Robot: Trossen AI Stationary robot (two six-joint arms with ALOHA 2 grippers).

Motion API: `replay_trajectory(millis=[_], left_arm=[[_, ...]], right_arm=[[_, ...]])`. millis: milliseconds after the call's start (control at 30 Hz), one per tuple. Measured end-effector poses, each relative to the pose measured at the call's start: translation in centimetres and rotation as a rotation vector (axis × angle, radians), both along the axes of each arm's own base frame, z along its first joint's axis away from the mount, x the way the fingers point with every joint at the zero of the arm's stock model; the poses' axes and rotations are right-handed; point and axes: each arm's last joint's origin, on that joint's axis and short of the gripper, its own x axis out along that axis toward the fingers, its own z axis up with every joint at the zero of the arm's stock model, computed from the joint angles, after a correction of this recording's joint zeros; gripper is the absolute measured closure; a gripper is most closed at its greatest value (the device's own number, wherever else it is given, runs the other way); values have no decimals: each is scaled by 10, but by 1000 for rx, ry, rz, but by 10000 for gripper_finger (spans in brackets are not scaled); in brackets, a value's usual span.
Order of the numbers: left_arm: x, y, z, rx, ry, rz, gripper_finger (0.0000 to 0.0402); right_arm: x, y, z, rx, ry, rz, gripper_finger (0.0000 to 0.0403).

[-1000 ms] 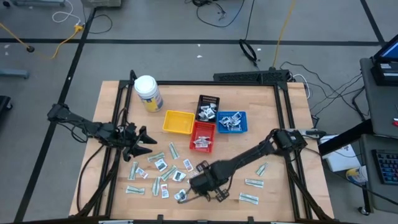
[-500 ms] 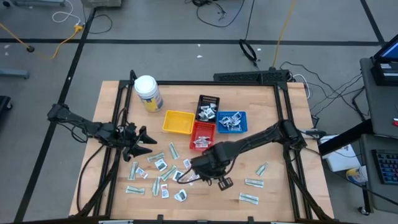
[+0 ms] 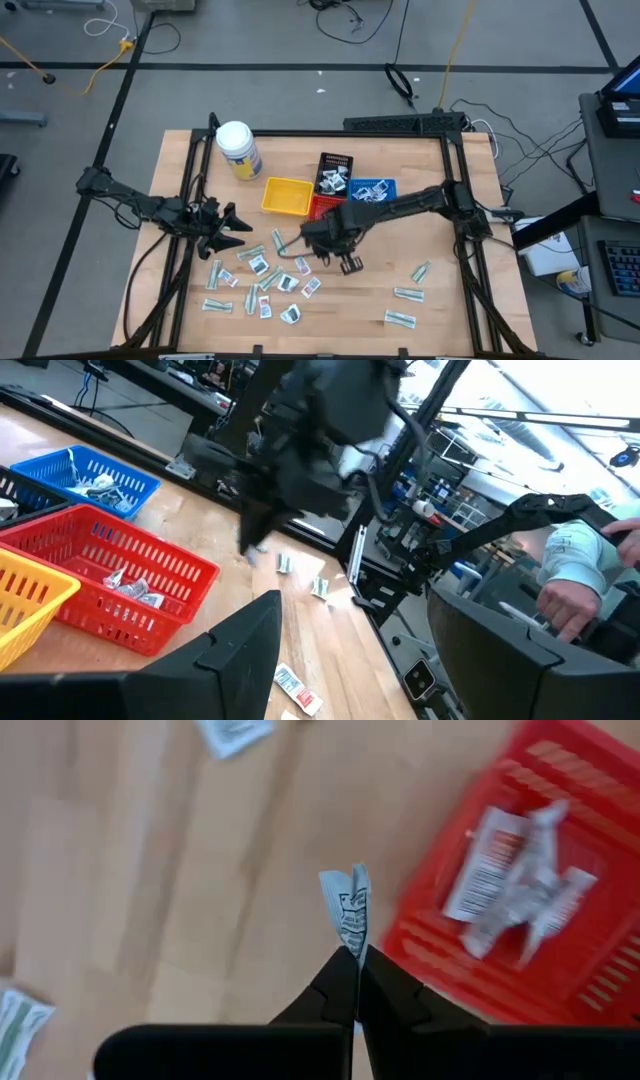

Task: Pick & Place First Aid Supplies
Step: Put the ointment pack into the red bin

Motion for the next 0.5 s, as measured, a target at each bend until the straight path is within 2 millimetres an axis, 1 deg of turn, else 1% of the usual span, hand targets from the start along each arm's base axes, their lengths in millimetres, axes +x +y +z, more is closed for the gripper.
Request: replay_trajectory(millis=[167, 333, 500], left_arm=[[0, 0, 0, 0, 0, 0, 144], [0, 0, 0, 0, 0, 0, 144], [0, 0, 0, 0, 0, 0, 144]], right_arm=[[4, -33, 0, -2, -4, -90, 402], [8, -70, 1, 1, -33, -189, 402], [8, -103, 1, 0, -52, -277, 402]])
